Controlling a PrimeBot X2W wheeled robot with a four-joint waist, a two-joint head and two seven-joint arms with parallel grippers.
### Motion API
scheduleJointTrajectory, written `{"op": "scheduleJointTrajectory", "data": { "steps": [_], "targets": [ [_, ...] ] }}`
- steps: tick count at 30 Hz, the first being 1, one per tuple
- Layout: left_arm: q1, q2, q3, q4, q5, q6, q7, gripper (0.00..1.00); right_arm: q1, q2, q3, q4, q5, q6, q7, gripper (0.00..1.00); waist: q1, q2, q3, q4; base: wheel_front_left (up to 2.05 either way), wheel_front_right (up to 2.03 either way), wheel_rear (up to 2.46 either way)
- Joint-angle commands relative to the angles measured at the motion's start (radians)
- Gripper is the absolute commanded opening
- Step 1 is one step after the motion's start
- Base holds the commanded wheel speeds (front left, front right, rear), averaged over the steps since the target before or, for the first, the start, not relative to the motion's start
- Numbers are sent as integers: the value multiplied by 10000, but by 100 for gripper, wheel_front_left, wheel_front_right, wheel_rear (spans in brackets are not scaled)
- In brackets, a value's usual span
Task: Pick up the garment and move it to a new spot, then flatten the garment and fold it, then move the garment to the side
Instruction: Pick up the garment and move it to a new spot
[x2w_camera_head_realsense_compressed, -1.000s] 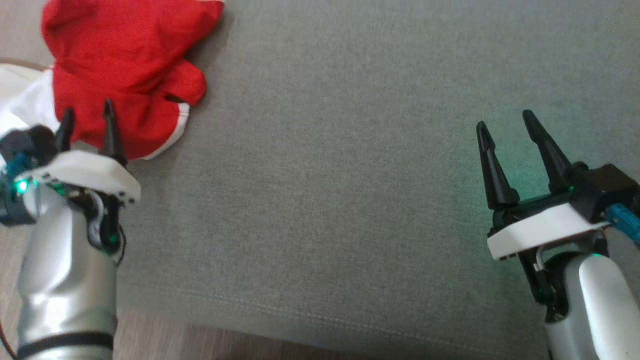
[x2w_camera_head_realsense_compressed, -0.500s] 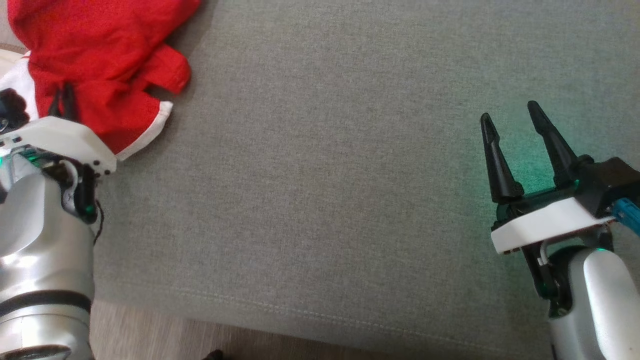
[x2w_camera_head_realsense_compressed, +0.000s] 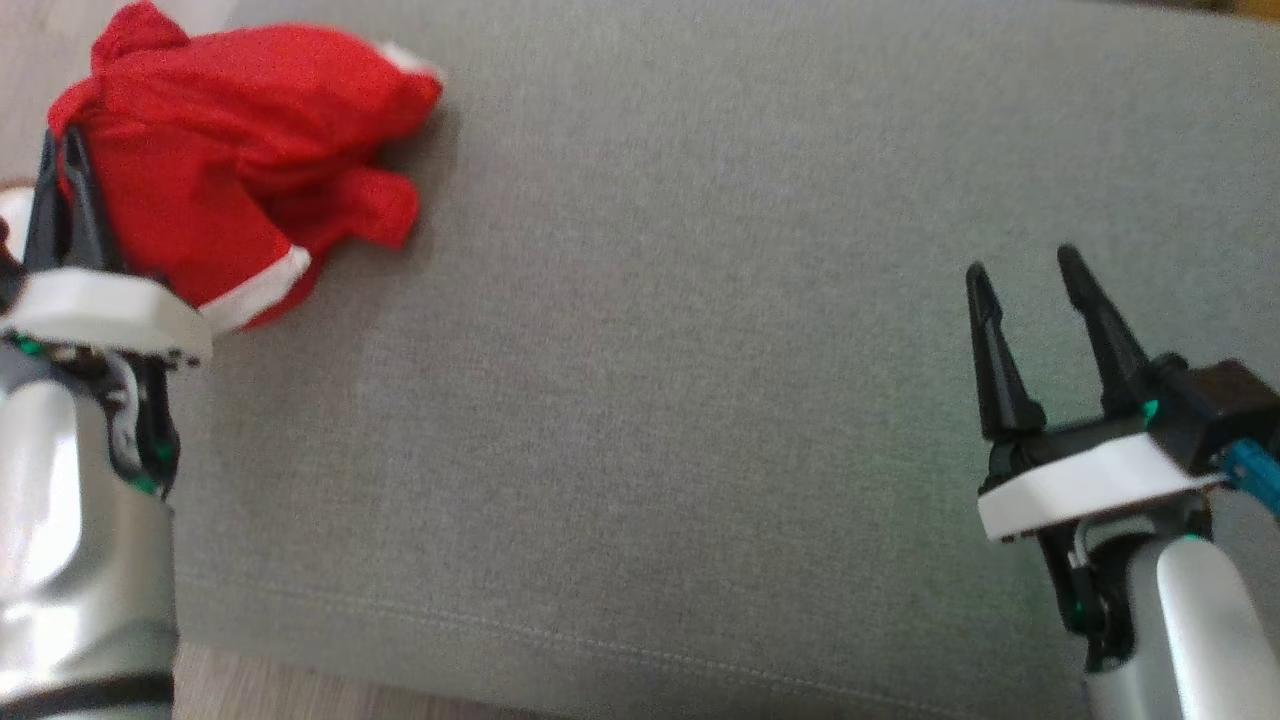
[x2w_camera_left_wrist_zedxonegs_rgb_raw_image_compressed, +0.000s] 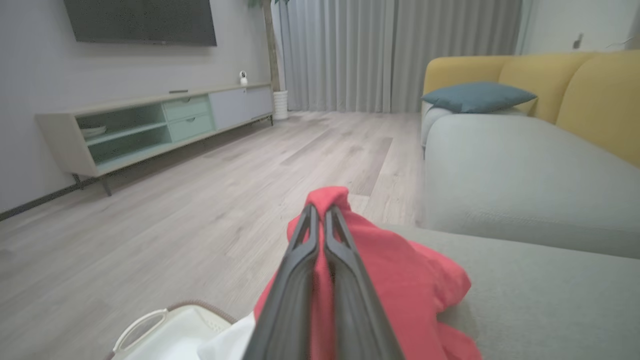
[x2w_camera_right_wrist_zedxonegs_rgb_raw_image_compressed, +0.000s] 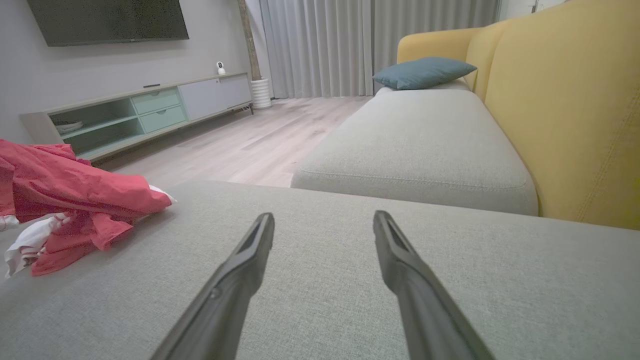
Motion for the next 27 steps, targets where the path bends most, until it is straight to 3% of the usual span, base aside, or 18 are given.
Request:
{"op": "scheduleJointTrajectory", "data": {
  "steps": [1,8,13,20,27],
  "targets": [
    [108,417,174,-852,102,65,-117,0,6,72,205,-293,76,40,-115,100,0,0,-582,-133,0,0,0],
    [2251,-130,-498,-4535,282,176,709,0,481,207,194,-449,252,40,-184,100,0,0,-1371,-723,0,0,0],
    [3243,-727,-1189,-6078,89,102,1437,0,565,229,257,-633,404,40,-155,100,0,0,-1373,-1550,0,0,0],
    [3173,-1386,-2593,-6072,-347,-207,1702,0,373,233,339,-762,658,40,-256,100,0,0,-861,-3136,0,0,0],
    [1929,-1607,-4288,-5340,-573,-431,1582,0,97,234,470,-745,946,40,-544,100,0,0,39,-4691,0,0,0]
  ]
}}
